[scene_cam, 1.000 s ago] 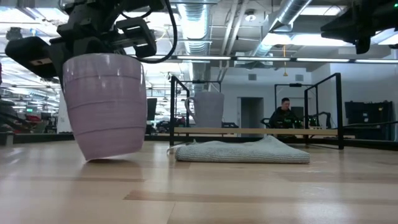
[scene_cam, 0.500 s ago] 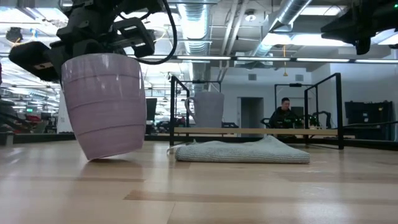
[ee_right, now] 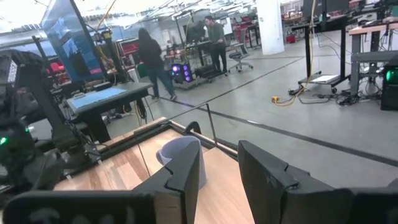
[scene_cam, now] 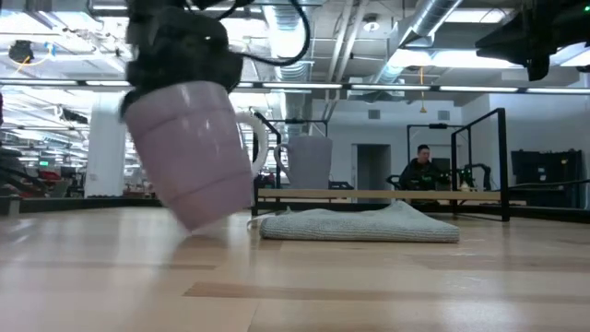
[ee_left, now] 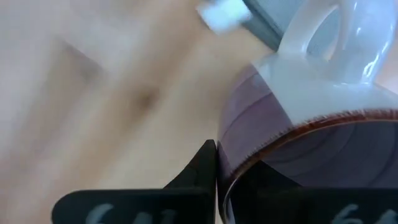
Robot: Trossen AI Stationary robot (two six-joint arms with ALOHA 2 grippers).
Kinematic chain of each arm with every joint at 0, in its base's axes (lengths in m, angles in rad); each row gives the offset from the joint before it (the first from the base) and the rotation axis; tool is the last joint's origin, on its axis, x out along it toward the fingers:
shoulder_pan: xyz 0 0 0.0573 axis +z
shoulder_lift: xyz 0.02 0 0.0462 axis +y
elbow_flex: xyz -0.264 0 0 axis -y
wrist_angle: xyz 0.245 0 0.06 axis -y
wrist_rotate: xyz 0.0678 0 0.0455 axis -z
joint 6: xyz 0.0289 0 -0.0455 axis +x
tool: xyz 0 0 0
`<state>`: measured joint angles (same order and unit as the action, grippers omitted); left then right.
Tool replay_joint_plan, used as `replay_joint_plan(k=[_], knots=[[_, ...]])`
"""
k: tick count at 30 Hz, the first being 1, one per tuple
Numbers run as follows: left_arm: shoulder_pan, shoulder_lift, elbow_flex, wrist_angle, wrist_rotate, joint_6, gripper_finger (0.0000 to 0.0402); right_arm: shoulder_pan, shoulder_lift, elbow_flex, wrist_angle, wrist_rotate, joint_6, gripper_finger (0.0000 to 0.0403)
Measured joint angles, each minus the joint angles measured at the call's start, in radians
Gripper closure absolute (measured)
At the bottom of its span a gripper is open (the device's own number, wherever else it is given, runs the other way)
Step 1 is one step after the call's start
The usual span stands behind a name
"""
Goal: Stack small to large cups/mugs on shelf
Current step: Put the left violet cup on the shelf
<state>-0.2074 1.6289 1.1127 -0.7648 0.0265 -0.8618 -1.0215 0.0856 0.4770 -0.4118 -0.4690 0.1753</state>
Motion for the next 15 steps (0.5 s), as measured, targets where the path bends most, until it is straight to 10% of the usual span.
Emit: replay_joint_plan(k=[15], knots=[[0.145,-0.005,0.348,-0.11,-0.232,0.909,0.0399,0.0,0.0,0.0,0.0,0.0,0.002,0.0269]])
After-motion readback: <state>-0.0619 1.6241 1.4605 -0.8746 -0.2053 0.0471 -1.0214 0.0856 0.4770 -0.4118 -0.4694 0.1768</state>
